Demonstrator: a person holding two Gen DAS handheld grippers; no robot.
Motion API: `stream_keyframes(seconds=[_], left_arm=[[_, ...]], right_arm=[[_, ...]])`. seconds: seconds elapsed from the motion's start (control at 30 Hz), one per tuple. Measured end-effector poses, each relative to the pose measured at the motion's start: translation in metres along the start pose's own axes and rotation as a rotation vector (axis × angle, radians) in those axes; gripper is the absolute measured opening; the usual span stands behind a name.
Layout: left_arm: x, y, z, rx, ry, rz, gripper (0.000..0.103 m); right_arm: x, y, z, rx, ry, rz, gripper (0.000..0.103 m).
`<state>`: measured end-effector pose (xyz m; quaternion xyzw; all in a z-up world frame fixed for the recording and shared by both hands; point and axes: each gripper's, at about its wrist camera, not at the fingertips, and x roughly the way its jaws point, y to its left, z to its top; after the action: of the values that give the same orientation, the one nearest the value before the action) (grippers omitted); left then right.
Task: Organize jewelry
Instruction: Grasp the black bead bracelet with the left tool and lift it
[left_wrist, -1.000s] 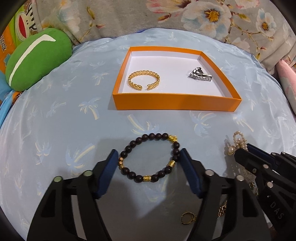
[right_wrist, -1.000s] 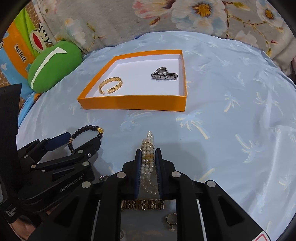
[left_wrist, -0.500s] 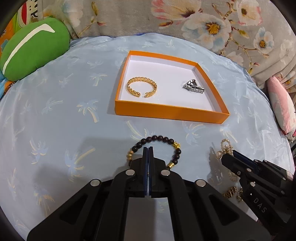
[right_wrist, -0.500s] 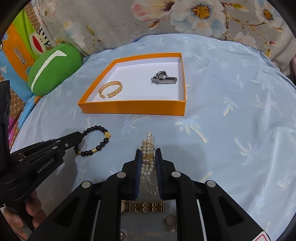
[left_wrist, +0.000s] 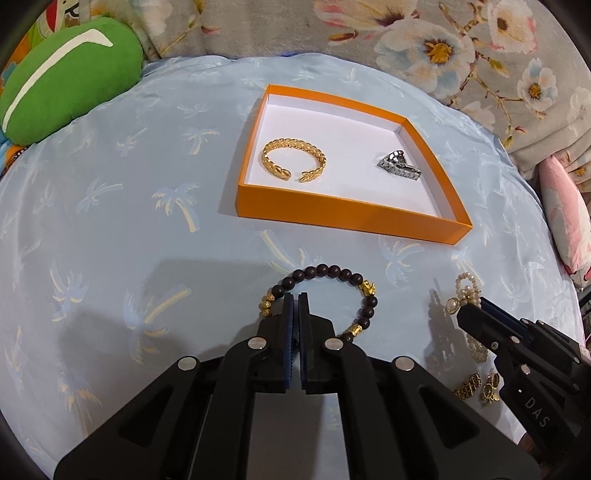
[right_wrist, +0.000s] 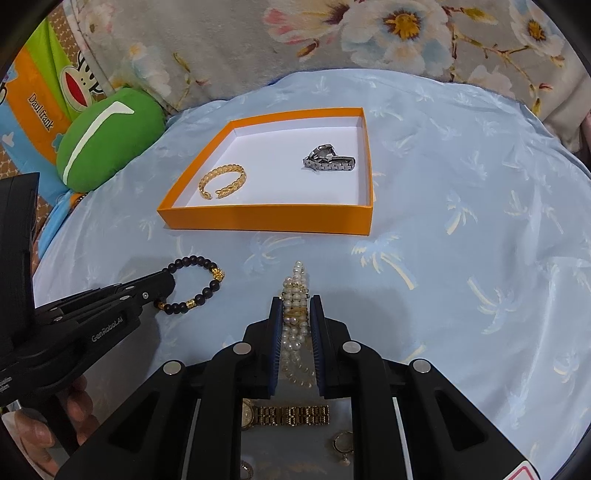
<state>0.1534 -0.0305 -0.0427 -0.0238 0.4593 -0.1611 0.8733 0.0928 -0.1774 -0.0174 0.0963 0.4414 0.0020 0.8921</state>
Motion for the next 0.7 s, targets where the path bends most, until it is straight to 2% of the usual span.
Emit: stream_keyframes(seconds=[0.17,0.2,0.23,0.3,0.33,0.47,0.53,0.7], left_arm=[[0.003,-0.004,0.003,0.015,-0.019,0.03,0.008],[0.0,-0.003,0.004,0.017,-0.031,0.042,0.014],[-0.002,-0.003,0.004,0.018,-0.046,0.041,0.026],[-0.008,0.001,0.004,0.022,-0.075,0.045,0.042],[-0.009,0.003,0.004,0.027,-0.085,0.046,0.045],[-0.002,0.013,0.006,0.024,-0.068,0.076,0.045],[-0.004,0.02,0.007,0.003,-0.077,0.068,0.045],[0.002,0.02,0.008,0.05,-0.068,0.109,0.042]], right_arm=[[0.001,0.0,0.0,0.0,0.004,0.002,0.014],[0.002,-0.001,0.0,0.001,0.004,0.002,0.014],[0.001,-0.002,-0.001,0.001,0.004,0.002,0.014],[0.002,-0.003,0.0,0.004,0.004,0.002,0.014],[0.002,-0.003,0.0,0.006,0.004,0.003,0.014],[0.005,-0.004,-0.001,0.009,0.01,0.007,0.014],[0.006,-0.003,-0.002,0.006,0.014,0.009,0.014],[0.009,-0.002,-0.001,0.006,0.017,0.015,0.014]])
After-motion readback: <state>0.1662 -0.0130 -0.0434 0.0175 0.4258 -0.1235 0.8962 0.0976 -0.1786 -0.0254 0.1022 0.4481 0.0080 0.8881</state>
